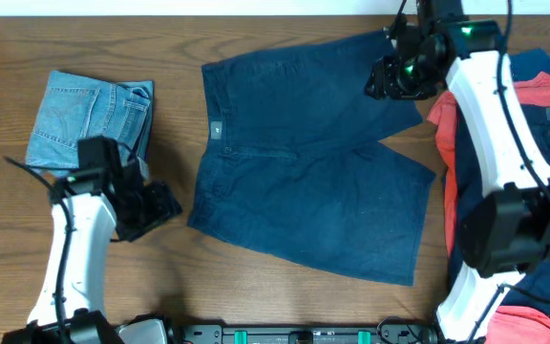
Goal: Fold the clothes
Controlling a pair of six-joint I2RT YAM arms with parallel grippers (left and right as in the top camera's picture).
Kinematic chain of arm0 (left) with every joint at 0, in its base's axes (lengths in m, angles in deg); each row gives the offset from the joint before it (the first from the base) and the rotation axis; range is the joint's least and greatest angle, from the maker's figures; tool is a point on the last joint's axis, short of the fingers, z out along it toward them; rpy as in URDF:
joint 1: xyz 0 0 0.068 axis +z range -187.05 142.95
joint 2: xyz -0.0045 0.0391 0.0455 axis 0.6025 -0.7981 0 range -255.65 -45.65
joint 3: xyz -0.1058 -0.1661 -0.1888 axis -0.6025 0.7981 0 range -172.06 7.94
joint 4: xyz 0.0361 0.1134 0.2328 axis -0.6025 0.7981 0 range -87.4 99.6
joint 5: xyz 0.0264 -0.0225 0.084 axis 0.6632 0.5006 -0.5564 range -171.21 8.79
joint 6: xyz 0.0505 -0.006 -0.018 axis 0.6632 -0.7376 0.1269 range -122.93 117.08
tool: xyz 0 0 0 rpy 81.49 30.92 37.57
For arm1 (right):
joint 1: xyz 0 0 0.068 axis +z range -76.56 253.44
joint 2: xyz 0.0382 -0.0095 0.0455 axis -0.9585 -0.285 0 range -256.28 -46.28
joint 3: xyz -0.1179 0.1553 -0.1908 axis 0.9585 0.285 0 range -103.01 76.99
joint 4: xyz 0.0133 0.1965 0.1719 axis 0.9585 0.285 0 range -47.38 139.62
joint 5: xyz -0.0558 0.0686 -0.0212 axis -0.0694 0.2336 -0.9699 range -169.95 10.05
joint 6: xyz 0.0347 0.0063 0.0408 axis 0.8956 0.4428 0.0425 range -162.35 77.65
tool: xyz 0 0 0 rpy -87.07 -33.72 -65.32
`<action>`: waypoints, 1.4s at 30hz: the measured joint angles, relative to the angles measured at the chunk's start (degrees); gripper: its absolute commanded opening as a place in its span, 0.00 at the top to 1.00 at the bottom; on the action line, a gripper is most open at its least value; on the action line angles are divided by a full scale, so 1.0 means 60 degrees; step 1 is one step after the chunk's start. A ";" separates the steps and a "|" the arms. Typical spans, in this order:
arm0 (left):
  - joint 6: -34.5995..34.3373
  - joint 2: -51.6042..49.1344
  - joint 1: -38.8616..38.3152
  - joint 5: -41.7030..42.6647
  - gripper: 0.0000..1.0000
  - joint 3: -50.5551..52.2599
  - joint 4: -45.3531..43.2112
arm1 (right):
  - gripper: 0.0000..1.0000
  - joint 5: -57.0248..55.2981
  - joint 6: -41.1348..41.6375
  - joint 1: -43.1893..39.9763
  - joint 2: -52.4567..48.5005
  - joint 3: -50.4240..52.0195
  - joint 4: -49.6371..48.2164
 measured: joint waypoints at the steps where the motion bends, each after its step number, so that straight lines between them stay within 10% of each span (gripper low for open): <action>1: 0.0004 -0.0007 0.0000 0.0091 0.50 0.0233 -0.0255 | 0.46 0.0095 0.0011 0.0000 0.0058 -0.0018 0.0051; 27: 0.0036 -0.1668 -0.0925 0.0994 0.50 0.1158 -0.2211 | 0.93 -0.0033 0.1916 0.0827 0.0069 0.6495 -0.1679; 35: -0.0004 -0.1668 -0.1075 0.0761 0.92 0.1158 -0.2306 | 0.93 -0.0044 0.2841 0.0827 0.0488 0.7515 -0.2594; 42: 0.0036 -0.1668 -0.1191 0.0142 0.94 0.1158 -0.2892 | 0.93 -0.0171 0.2983 0.0827 0.0525 0.7555 -0.2623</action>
